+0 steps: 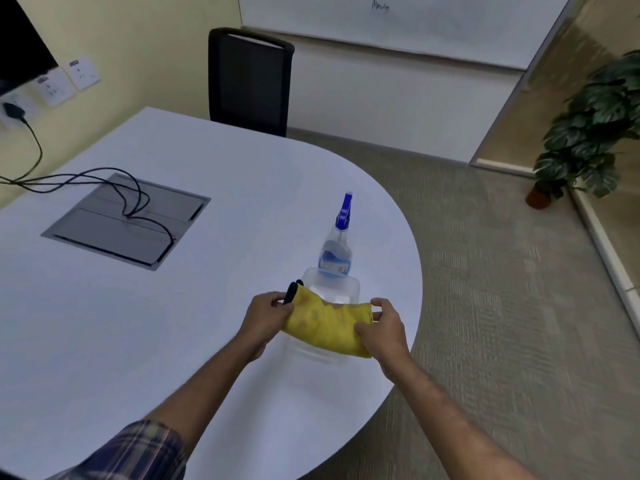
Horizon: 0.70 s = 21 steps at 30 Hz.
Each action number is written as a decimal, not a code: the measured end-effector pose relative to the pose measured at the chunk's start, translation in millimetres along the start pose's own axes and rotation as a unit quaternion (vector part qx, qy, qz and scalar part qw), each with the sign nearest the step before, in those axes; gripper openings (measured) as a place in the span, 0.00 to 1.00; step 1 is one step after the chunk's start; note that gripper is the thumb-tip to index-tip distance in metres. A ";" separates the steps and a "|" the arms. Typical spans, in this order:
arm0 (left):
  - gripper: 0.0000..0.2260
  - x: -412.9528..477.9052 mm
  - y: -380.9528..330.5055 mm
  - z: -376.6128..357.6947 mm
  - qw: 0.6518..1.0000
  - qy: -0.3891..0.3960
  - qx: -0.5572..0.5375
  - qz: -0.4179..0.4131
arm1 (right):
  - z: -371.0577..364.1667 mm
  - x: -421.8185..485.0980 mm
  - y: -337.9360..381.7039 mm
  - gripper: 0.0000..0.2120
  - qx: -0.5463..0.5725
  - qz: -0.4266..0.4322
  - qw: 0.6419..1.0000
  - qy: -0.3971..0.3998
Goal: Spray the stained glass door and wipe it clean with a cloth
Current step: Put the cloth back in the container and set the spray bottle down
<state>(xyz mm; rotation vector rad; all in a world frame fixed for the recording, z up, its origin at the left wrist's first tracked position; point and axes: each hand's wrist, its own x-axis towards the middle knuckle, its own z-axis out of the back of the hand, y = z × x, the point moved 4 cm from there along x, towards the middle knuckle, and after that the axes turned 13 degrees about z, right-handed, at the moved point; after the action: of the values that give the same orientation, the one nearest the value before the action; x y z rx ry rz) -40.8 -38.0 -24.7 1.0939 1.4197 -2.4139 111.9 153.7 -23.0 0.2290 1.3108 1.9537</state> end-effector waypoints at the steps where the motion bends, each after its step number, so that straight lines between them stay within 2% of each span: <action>1: 0.08 3.5 -0.3 -0.6 1.000 -0.015 0.005 -0.002 | -1.7 3.1 -0.6 0.29 0.013 -0.010 1.000 0.013; 5: 0.08 11.5 0.7 -8.8 0.997 -0.058 0.053 -0.017 | -5.7 12.0 0.8 0.30 0.002 -0.001 1.000 0.027; 17: 0.11 38.5 12.6 -25.7 0.984 -0.110 0.132 -0.039 | -38.6 27.1 -4.7 0.23 -0.118 0.058 0.991 0.020; 21: 0.11 45.4 20.9 -30.2 0.980 -0.113 0.157 -0.051 | -45.6 32.1 -11.2 0.16 -0.188 0.079 0.979 0.023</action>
<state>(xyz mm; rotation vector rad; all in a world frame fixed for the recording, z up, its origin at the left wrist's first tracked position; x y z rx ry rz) -48.9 -14.5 -77.6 0.7803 1.0745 -2.7997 70.9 144.7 -61.5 0.1029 0.9483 2.3093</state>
